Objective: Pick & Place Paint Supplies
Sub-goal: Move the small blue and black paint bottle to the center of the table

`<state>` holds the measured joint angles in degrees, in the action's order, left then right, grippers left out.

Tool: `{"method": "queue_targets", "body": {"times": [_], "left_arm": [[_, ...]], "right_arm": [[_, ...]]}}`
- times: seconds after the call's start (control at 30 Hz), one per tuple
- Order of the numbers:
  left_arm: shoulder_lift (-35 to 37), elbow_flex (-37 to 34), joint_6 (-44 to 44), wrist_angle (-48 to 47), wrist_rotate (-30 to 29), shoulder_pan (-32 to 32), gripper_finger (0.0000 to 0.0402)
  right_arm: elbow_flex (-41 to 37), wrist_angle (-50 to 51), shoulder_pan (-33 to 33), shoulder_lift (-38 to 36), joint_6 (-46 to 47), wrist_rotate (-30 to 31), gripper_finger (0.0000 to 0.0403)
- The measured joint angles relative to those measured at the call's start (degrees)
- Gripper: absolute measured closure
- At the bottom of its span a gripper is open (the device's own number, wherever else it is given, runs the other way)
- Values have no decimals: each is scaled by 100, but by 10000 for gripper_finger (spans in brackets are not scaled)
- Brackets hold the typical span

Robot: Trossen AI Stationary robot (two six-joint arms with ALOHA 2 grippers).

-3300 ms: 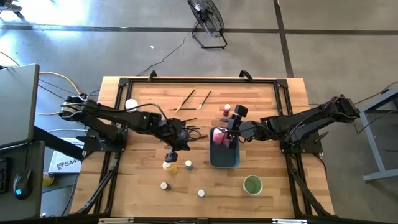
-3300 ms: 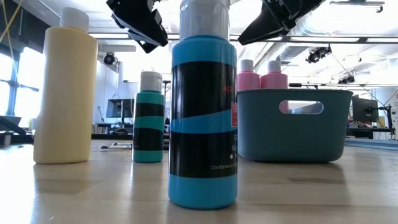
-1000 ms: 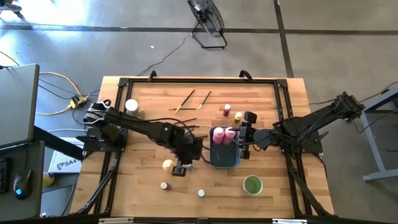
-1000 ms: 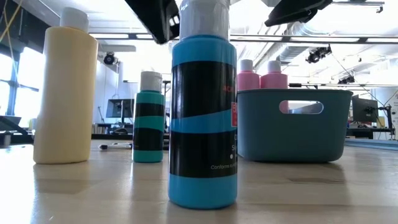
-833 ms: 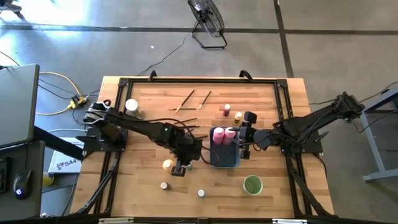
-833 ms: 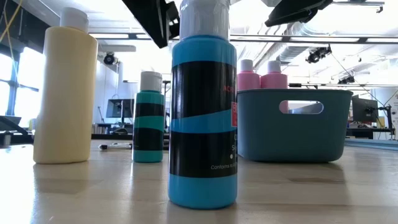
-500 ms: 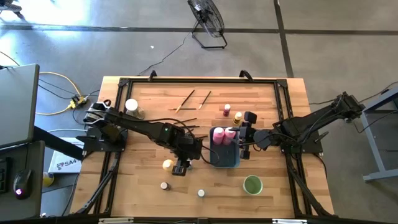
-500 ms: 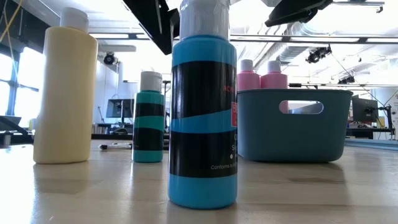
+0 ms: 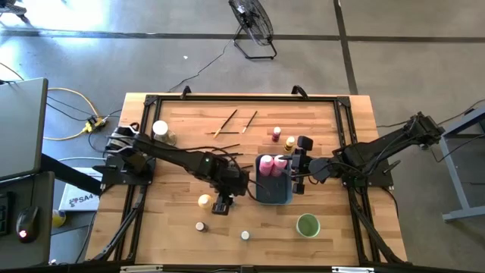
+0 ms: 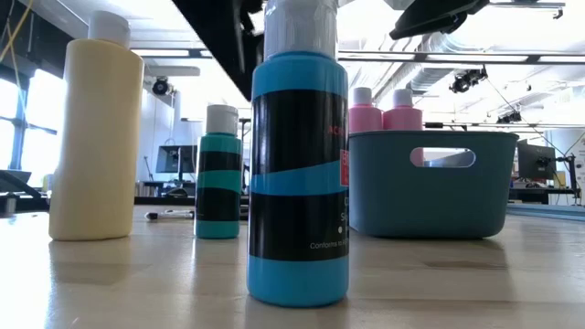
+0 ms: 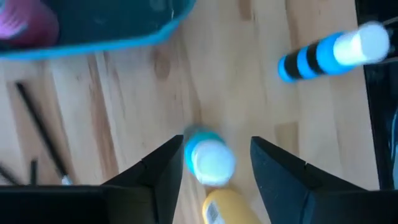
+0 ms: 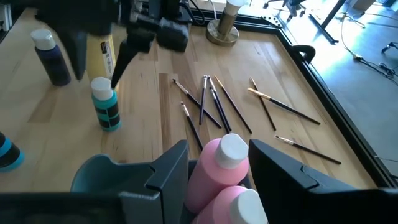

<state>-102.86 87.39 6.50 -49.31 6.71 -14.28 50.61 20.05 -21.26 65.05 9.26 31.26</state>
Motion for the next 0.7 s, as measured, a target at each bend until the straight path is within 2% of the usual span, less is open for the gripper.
{"method": "queue_targets", "body": {"times": [0.2, 0.7], "left_arm": [[-268, -20, 3, -313, 145, 0, 220], [-541, -19, -18, -171, 90, 0, 220]], "right_arm": [[0, 27, 0, 3, 0, -23, 241], [0, 31, 0, 3, 0, -28, 241]]}}
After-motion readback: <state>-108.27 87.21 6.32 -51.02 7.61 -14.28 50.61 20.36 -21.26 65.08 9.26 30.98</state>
